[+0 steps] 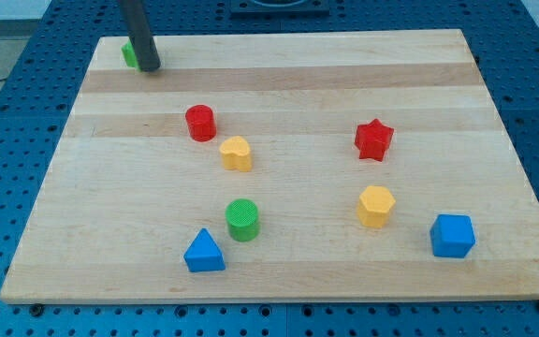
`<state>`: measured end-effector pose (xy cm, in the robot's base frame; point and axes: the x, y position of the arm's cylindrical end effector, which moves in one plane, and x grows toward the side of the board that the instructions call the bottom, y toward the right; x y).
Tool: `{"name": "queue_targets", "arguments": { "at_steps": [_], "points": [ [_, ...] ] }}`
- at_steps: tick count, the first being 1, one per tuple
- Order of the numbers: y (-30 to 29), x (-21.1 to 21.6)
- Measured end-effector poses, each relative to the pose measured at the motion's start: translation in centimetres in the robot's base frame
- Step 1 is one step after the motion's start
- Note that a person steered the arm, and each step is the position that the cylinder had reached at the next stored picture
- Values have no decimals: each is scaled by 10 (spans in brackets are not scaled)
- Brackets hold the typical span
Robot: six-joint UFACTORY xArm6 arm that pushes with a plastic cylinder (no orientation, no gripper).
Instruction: Place red circle diagonally to the green star
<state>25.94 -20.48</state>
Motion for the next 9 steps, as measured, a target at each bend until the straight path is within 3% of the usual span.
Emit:
{"name": "queue_targets", "arguments": {
  "at_steps": [3, 5, 6, 7, 8, 9],
  "points": [
    [23, -2],
    [155, 3],
    [245, 26],
    [270, 85],
    [263, 118],
    [216, 174]
  ]
}}
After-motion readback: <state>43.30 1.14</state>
